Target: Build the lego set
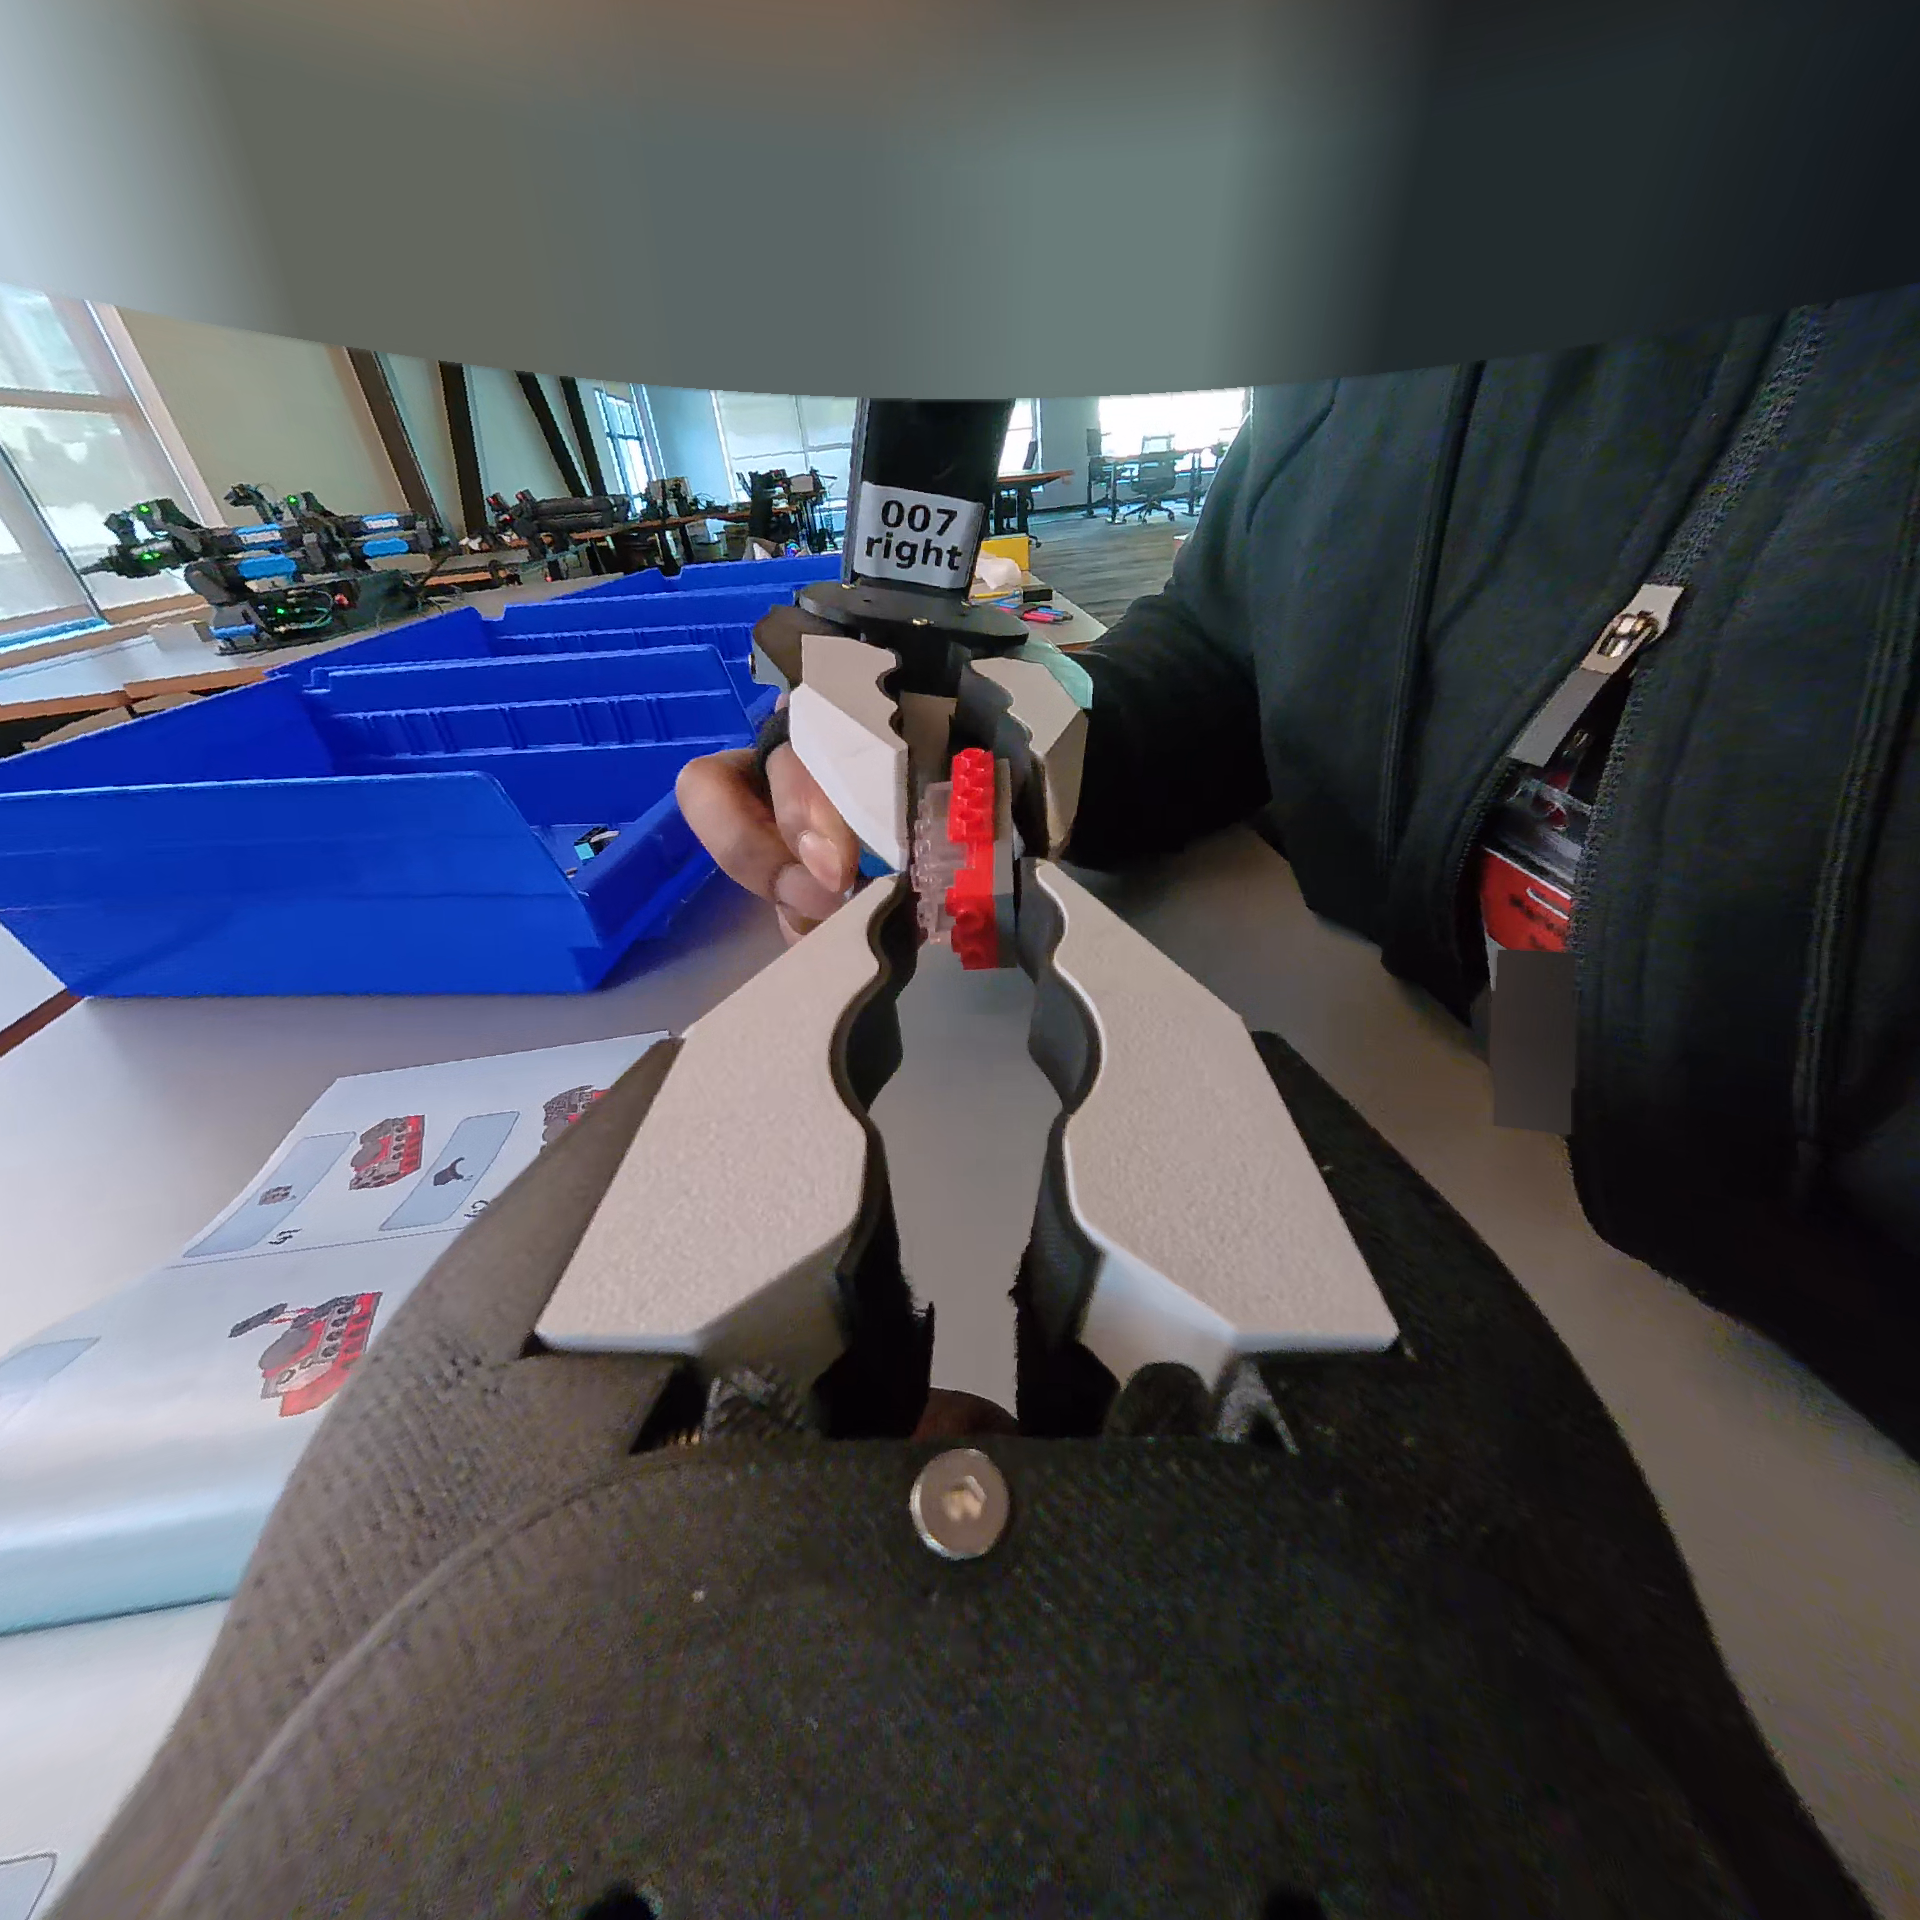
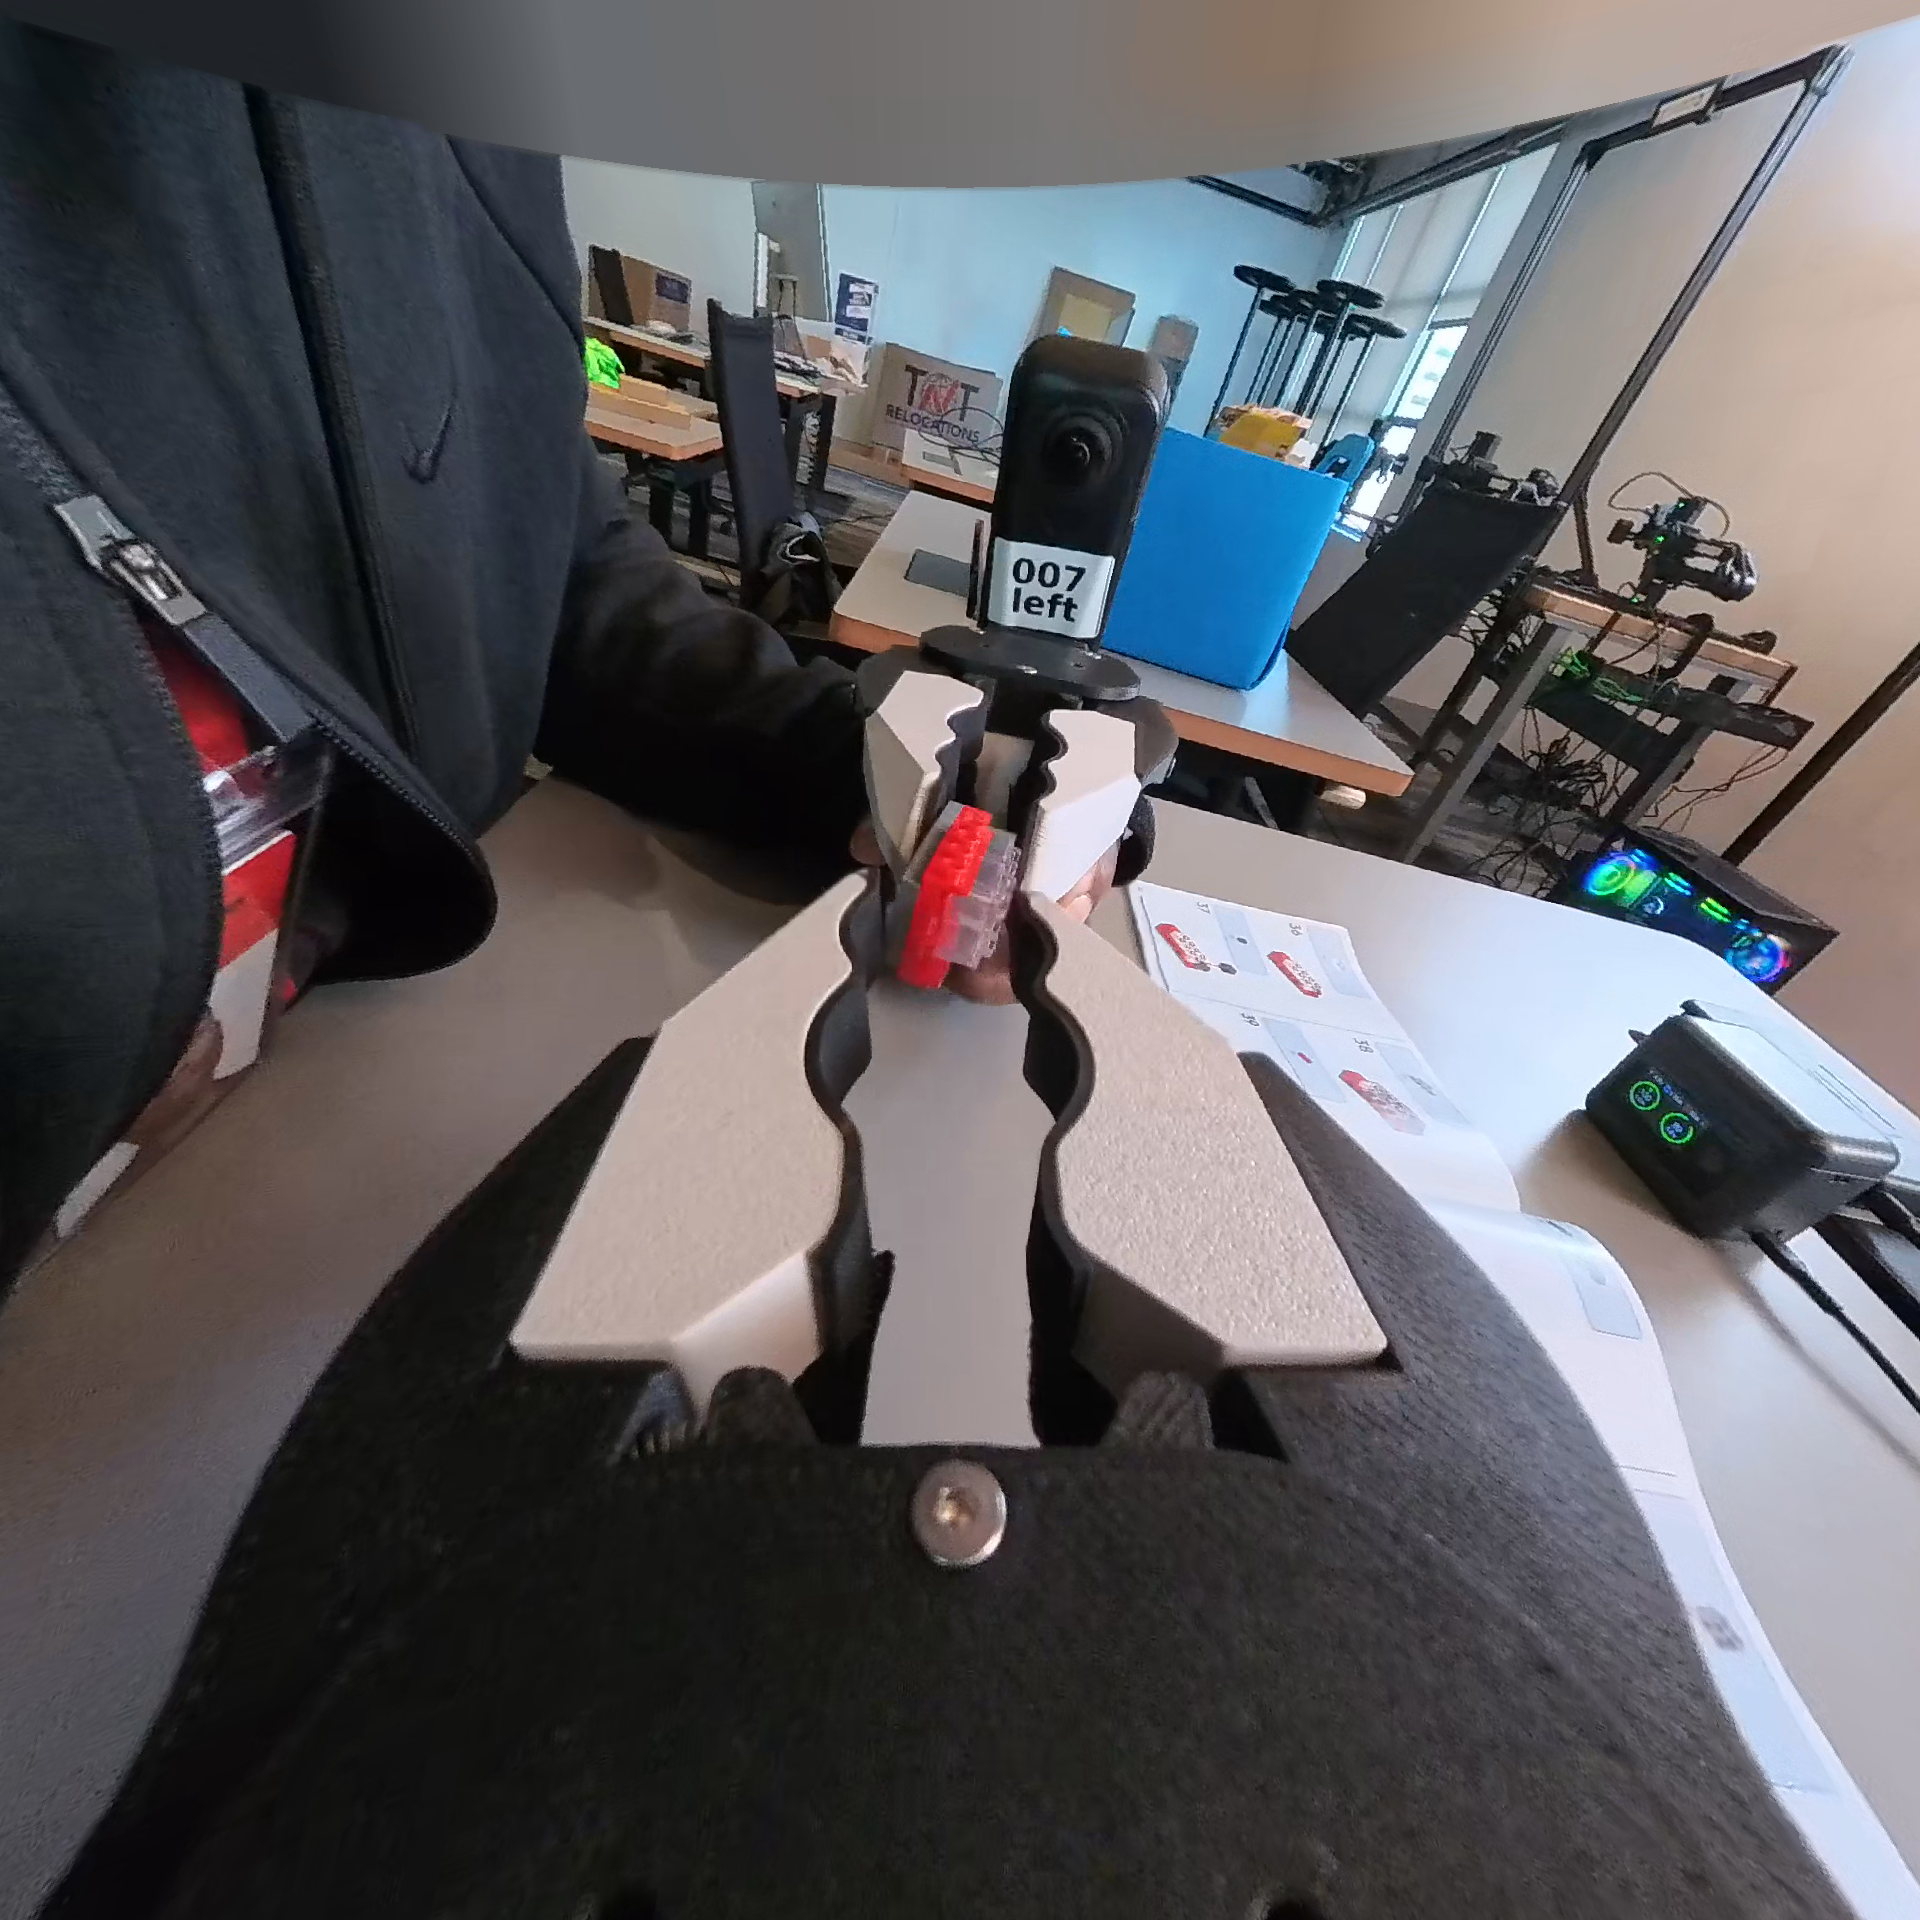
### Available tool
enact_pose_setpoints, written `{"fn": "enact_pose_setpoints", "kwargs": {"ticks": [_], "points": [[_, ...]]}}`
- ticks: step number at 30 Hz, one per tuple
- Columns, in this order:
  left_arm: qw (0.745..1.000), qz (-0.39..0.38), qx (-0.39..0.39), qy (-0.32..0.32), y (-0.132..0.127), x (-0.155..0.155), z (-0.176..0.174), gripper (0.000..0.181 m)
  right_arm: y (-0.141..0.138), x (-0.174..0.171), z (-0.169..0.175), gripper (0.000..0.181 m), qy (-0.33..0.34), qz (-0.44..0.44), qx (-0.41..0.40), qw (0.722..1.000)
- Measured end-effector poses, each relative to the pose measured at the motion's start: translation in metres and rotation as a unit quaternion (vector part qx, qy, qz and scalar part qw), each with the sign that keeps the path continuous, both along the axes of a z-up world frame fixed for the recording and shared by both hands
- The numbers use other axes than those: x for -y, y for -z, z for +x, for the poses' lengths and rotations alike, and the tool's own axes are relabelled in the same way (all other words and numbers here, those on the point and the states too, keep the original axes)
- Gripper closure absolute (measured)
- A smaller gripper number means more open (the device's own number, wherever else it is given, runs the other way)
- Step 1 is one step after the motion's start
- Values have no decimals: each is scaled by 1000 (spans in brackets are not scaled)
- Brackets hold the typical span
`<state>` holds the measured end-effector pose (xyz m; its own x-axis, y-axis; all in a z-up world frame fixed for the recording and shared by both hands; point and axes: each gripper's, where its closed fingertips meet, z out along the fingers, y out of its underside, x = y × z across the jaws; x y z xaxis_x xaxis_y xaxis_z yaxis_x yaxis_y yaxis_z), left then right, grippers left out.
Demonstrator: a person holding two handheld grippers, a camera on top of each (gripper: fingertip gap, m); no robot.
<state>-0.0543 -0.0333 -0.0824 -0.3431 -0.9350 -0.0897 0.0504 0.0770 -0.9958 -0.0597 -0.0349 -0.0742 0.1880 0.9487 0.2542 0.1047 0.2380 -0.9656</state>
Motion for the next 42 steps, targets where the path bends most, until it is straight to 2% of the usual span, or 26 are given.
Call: {"fn": "enact_pose_setpoints", "kwargs": {"ticks": [19,22,26,30,33,38,42], "points": [[1000,-7,11,-16,-2,-5,5,163,-2,-6,4,160,2,-19,-18,1000],[999,-9,28,-41,-10,-15,4,163,-6,-20,5,160,41,-28,-31,998],[993,54,36,-94,-25,-33,1,163,-22,-34,15,140,75,-3,-42,996],[971,172,26,-166,-54,-56,-6,163,-53,-47,29,140,116,35,-60,991],[937,288,31,-197,-94,-63,-10,162,-78,-47,29,141,130,77,-59,987],[868,440,57,-221,-162,-55,-10,163,-129,-41,22,144,143,157,-60,975],[839,491,89,-218,-204,-41,-10,163,-163,-38,19,147,146,185,-75,969]]}}
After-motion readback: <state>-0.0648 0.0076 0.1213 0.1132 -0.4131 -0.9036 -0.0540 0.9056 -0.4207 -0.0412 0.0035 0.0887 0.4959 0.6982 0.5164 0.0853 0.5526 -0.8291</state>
